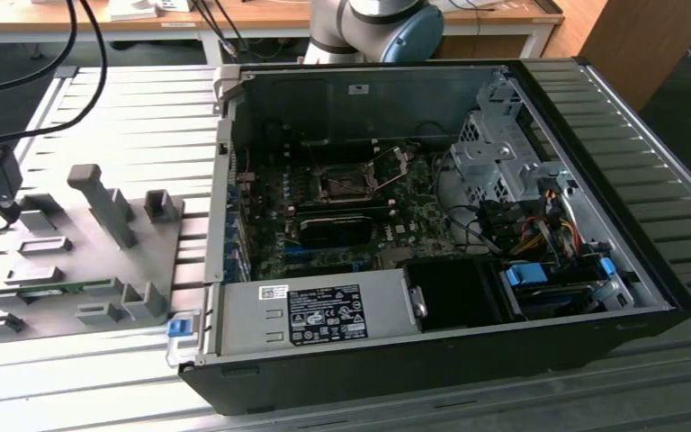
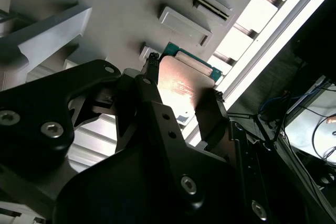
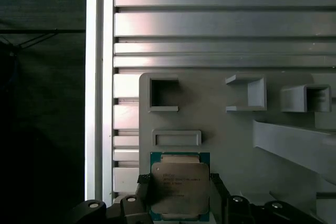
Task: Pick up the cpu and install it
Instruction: 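Pick up the cpu and move it towards the insertion slot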
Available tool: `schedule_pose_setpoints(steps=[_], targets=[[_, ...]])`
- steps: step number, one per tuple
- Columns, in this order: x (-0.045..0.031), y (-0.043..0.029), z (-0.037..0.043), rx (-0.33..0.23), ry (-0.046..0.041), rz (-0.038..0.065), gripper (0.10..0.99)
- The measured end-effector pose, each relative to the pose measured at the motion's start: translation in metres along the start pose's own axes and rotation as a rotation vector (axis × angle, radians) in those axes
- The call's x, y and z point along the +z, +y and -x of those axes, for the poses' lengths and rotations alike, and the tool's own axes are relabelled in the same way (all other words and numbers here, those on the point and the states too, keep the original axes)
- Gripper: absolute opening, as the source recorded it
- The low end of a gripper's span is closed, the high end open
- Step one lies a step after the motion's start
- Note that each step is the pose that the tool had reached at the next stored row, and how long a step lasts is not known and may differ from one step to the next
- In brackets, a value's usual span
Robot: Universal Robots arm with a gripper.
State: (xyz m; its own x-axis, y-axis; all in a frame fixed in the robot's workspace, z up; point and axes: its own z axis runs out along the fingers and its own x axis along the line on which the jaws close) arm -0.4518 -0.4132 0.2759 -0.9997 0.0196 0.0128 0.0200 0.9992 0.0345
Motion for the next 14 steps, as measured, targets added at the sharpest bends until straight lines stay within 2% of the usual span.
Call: schedule_pose_setpoints(steps=[14], targets=[[-0.0089, 0.0006, -0.0001, 0.000, 0.0000, 0.000, 0.533]])
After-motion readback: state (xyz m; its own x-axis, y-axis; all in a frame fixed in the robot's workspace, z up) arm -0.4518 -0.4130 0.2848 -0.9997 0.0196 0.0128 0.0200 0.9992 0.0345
